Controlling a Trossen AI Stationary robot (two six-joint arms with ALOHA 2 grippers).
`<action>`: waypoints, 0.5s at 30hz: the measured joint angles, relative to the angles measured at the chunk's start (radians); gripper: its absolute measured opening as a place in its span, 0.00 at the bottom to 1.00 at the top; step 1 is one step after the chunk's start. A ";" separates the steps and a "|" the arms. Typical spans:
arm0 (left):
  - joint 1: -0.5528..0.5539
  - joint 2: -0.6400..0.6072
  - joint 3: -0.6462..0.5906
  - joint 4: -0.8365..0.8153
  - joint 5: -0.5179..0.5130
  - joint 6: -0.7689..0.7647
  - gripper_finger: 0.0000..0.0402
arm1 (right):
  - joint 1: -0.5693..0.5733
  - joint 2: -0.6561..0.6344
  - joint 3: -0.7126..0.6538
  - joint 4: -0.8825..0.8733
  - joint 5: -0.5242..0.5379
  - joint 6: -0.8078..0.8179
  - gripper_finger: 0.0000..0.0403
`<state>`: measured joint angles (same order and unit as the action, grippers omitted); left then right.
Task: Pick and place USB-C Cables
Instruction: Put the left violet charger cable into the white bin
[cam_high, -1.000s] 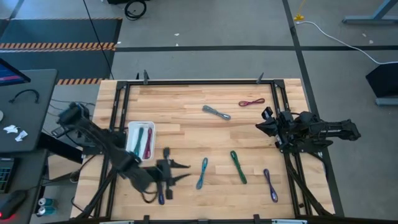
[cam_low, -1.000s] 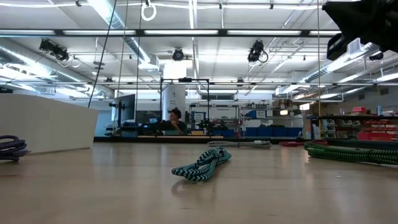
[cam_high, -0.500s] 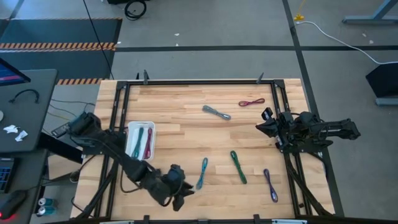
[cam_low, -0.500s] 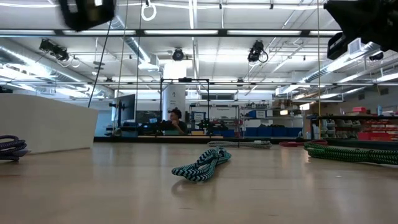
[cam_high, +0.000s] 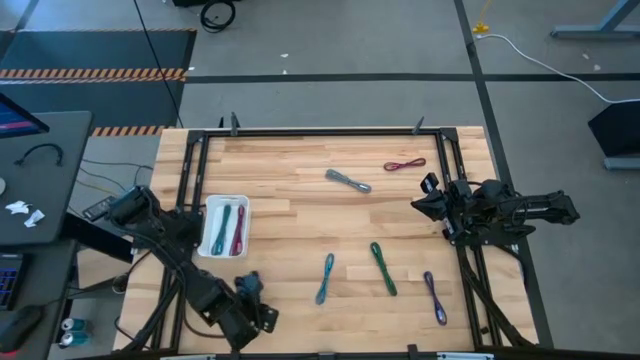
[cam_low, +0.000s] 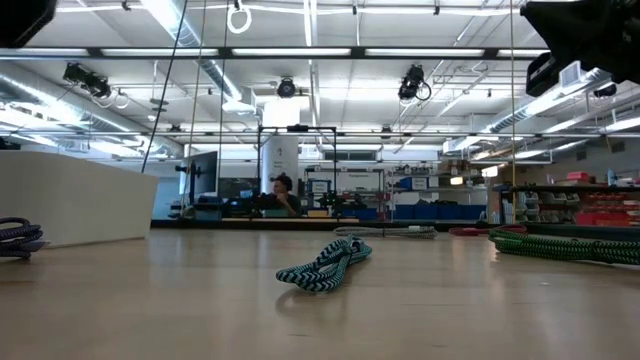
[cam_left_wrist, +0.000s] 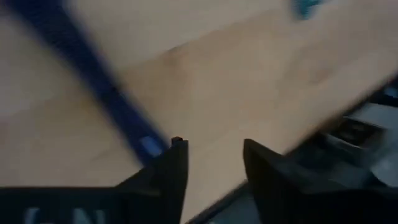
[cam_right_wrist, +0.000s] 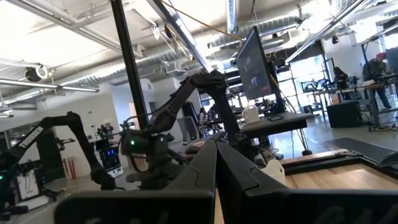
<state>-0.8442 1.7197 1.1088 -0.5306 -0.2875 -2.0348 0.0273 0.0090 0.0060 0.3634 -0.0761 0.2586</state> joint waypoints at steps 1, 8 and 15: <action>-0.005 0.004 0.000 -0.031 0.001 -0.034 0.46 | 0.000 0.000 0.000 0.000 0.000 -0.003 0.02; 0.003 0.066 -0.001 -0.124 -0.011 -0.189 0.62 | 0.000 0.000 0.000 -0.018 0.000 -0.018 0.02; 0.056 0.151 0.005 -0.129 0.002 -0.192 0.52 | 0.000 0.000 0.000 -0.030 0.000 -0.018 0.02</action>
<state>-0.7884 1.8707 1.1137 -0.6595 -0.2852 -2.2268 0.0269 0.0093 0.0062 0.3329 -0.0761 0.2405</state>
